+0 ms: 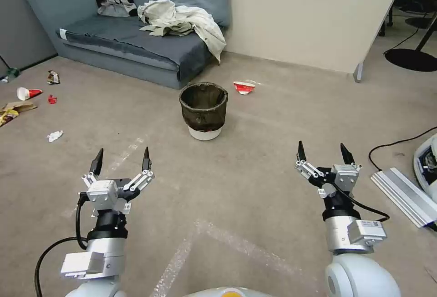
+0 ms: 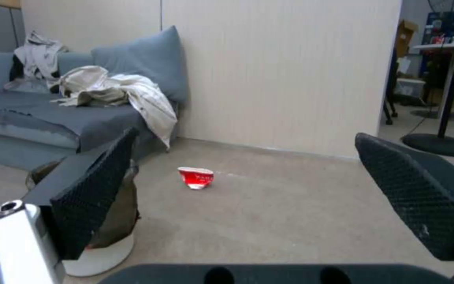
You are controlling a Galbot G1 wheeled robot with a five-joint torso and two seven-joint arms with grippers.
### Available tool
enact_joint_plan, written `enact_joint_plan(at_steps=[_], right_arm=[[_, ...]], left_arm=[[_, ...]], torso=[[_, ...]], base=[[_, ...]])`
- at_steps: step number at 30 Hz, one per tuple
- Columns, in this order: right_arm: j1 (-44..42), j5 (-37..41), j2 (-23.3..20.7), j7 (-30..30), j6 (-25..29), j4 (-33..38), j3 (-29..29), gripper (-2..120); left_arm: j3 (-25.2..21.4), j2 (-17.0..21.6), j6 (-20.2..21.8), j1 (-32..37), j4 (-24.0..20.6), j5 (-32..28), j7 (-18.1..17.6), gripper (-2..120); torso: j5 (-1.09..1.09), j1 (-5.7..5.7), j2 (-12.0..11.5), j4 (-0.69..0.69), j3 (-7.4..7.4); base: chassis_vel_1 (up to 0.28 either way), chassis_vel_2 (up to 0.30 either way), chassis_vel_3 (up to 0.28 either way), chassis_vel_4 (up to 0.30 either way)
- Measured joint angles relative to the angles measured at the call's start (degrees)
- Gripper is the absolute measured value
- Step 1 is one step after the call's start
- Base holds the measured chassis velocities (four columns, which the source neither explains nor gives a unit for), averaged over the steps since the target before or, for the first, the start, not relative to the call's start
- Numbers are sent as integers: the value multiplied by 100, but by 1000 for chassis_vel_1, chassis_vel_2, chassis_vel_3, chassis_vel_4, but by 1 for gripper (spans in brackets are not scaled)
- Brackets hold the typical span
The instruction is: Pick up the trash can from the floor.
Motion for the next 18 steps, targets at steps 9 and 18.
enact_joint_plan(at_steps=[9,18], right_arm=[[-13,-28,9,-8,27,0,-25,100],[-31,-44,14,-13,42,2,-40,100]], left_arm=[[-15,11,2,31,-48,-9,-20,100],[-17,13,2,47,-65,-15,-41,100]], torso=[[0,1,0,0,0],[0,1,0,0,0]], base=[[-120,113,121,-115],[-118,110,122,-103]])
